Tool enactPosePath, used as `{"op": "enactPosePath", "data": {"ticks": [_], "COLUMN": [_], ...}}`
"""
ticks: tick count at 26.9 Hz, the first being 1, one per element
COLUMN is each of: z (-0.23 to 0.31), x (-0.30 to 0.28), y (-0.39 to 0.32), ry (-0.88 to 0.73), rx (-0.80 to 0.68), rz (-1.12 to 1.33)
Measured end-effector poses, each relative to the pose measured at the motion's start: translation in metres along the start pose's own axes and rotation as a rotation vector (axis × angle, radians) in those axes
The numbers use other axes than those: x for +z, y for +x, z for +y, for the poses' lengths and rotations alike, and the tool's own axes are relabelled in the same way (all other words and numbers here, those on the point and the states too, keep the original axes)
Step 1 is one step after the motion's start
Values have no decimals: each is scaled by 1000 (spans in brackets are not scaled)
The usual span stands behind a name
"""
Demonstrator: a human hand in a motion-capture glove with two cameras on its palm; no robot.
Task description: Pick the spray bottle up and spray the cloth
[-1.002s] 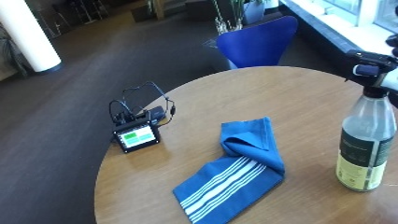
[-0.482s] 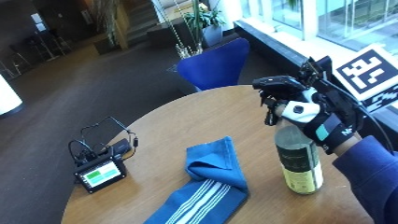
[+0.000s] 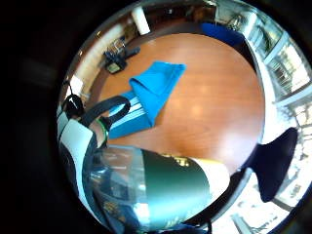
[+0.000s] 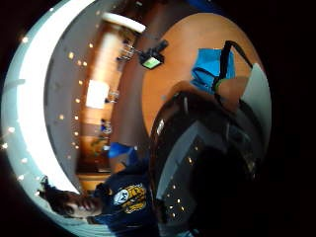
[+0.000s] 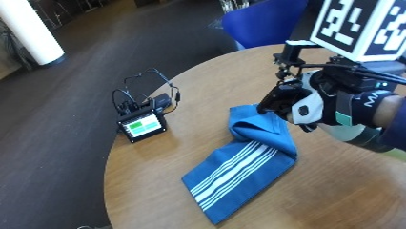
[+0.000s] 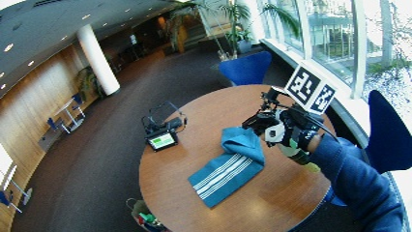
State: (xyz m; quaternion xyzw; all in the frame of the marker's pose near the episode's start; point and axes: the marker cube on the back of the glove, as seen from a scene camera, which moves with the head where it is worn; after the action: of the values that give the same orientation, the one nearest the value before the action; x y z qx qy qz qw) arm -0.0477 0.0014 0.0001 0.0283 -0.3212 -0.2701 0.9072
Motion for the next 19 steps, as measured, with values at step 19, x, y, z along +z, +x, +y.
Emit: {"op": "enactPosePath", "data": {"ticks": [19], "z": [-41], "x": [28], "y": [-18], "ry": [-591], "rx": [-106], "rz": [1313]}}
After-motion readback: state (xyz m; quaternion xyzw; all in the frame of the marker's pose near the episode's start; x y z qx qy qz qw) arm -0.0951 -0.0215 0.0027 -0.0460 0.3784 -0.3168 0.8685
